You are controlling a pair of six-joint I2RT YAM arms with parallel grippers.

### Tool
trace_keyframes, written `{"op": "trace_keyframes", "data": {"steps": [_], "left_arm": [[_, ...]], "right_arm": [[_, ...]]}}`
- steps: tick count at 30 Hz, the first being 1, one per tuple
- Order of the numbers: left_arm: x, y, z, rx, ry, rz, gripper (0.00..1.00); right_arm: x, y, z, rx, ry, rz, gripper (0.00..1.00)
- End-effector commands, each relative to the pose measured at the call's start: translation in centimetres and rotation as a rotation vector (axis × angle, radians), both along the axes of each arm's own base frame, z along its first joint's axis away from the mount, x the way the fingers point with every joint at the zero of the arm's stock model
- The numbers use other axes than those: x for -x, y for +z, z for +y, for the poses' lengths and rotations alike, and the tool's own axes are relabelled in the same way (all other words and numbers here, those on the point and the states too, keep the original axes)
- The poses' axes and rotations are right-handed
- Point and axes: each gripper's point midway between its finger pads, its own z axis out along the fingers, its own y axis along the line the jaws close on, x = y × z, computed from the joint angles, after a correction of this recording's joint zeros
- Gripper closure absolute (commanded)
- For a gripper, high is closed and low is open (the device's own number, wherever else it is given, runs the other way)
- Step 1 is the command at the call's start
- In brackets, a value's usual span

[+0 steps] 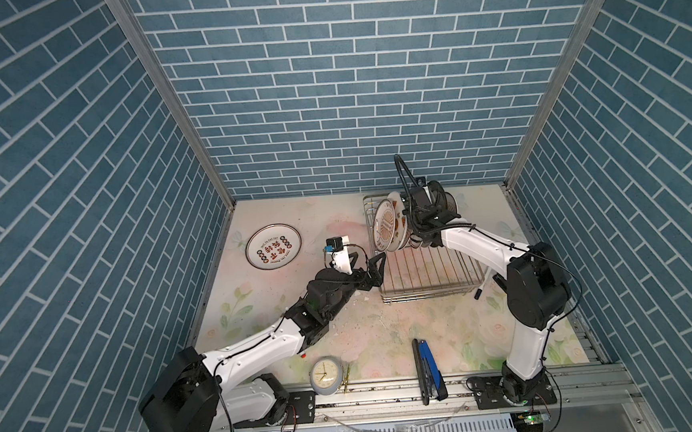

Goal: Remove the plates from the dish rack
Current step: 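Close the right gripper on the rim of the next white plate in the rack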

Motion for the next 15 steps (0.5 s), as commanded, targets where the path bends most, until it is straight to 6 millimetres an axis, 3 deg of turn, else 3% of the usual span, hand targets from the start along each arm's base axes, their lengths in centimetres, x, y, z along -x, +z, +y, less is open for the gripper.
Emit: {"op": "trace_keyframes", "data": {"steps": [1,15], "left_arm": [[0.1,-0.2,-0.2,-0.011,-0.007,-0.003,0.0],[0.3,0.3,-0.1,0.003,-0.011,-0.01,0.0]], "right_arm": [[-0.6,3.3,0.2,0.01,-0.029,-0.088,0.96],[1.5,7.0,0.2,0.087,-0.039,-0.162,0.98]]}}
